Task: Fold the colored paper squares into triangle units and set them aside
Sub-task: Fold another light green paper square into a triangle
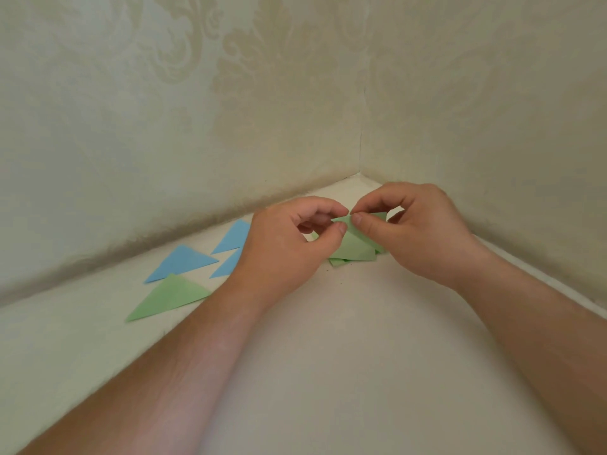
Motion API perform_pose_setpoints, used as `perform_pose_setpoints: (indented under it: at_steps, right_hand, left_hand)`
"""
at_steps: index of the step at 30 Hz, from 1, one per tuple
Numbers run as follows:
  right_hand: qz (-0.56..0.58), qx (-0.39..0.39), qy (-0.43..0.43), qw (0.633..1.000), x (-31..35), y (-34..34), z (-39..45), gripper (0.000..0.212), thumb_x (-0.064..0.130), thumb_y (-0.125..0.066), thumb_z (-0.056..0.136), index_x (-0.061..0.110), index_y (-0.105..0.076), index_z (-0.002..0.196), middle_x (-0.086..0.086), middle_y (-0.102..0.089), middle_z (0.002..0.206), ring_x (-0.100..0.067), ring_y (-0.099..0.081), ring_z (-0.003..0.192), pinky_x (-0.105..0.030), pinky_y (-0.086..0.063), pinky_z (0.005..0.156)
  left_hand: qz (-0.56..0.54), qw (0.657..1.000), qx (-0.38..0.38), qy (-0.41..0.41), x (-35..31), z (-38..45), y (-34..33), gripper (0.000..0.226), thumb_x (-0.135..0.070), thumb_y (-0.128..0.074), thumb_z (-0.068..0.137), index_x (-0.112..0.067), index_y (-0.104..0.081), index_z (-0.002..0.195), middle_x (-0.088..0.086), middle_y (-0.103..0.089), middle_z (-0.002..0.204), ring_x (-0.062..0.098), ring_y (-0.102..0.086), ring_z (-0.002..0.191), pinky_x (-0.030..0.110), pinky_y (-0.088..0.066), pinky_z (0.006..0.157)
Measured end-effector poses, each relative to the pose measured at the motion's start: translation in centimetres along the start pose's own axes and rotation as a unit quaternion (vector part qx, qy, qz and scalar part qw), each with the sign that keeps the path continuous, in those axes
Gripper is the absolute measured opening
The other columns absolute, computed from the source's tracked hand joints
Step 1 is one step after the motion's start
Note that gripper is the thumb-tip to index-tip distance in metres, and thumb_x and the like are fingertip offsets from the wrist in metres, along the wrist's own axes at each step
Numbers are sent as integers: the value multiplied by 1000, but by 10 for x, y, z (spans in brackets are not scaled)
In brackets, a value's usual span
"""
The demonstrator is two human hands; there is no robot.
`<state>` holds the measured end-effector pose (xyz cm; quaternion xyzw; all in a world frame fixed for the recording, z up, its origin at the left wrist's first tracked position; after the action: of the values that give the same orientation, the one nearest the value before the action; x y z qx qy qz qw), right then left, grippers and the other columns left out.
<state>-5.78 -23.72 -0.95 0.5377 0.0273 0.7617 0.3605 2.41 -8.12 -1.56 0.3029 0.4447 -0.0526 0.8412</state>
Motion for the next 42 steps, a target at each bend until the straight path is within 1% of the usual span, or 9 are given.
perform_pose_setpoints:
  at_steps: [3, 10, 16, 19, 24, 28, 33, 39, 42]
  right_hand:
    - [-9, -6, -3, 1000, 1, 0, -1, 20, 15, -74, 90, 29, -75, 76, 22, -68, 73, 3, -57, 55, -8, -36, 52]
    - [-12, -2, 7, 1000, 3, -3, -2, 14, 17, -77, 88, 31, -75, 84, 20, -70, 84, 2, -58, 65, -12, -41, 58]
    - [-24, 5, 12, 1000, 3, -5, -2, 17, 18, -78, 88, 31, -74, 78, 25, -69, 80, 4, -56, 63, -10, -39, 59]
    - [-51, 10, 20, 998, 5, -6, -3, 18, 17, -78, 88, 32, -73, 78, 29, -66, 78, 7, -57, 67, -8, -39, 60]
    - [-45, 43, 10, 998, 5, -13, -3, 19, 16, -74, 92, 29, -69, 78, 33, -60, 68, 4, -52, 52, -8, -34, 49]
    - [-42, 55, 9, 998, 4, -17, -4, 14, 18, -74, 93, 27, -71, 82, 32, -62, 74, 4, -53, 54, -8, -36, 52]
    - [-22, 16, 10, 1000, 2, -9, -1, 16, 18, -76, 90, 29, -73, 79, 21, -67, 79, 3, -57, 62, -10, -39, 57]
    - [-20, 36, 11, 999, 2, -13, -2, 20, 14, -73, 92, 29, -71, 79, 22, -64, 74, 1, -56, 56, -10, -36, 51]
    - [0, 28, 3, 1000, 0, -12, -1, 18, 14, -74, 92, 27, -73, 79, 17, -66, 76, 1, -56, 56, -9, -36, 52]
  left_hand:
    - [5, 1000, 1, 0, -1, 0, 0, 22, -23, -79, 87, -43, -75, 94, -24, -74, 84, 2, -70, 87, 11, -45, 70]
    - [-37, 999, -7, 17, 0, 1, 1, 17, -17, -81, 86, -33, -76, 84, -15, -76, 78, 4, -71, 77, 20, -54, 72]
    - [-64, 997, 2, 43, 4, 2, 0, 13, -15, -80, 86, -27, -76, 82, -8, -76, 75, 4, -66, 68, 14, -47, 63]
    - [-31, 999, 14, 20, 3, 1, -3, 14, -16, -78, 87, -30, -75, 83, -11, -74, 75, 3, -66, 70, 14, -45, 64]
    - [90, 993, -10, -71, -9, 1, 0, 5, -27, -73, 83, -32, -72, 82, -19, -69, 84, 6, -65, 88, 26, -50, 75]
    - [152, 982, -20, -113, -18, 1, 4, 1, -32, -71, 79, -33, -71, 78, -21, -63, 77, 4, -61, 84, 29, -48, 74]
    - [99, 994, -10, -41, -9, 1, 9, 10, -22, -76, 83, -30, -72, 78, -14, -70, 82, -9, -52, 56, 17, -40, 62]
    - [93, 994, -6, -48, -9, 0, 2, 10, -21, -75, 86, -31, -76, 86, -24, -69, 83, 0, -63, 75, 11, -38, 62]
    - [86, 996, -5, -39, -9, 1, 4, 11, -19, -75, 88, -28, -77, 82, -23, -68, 77, -7, -57, 63, 8, -36, 59]
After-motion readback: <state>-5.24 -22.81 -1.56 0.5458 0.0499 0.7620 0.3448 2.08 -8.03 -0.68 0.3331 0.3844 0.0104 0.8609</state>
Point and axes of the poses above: each hand's wrist, its own z-axis towards the middle knuckle, its own y-axis out of the back of the hand, x = y × z, the point moved 8 cm from there along z, towards the middle knuckle
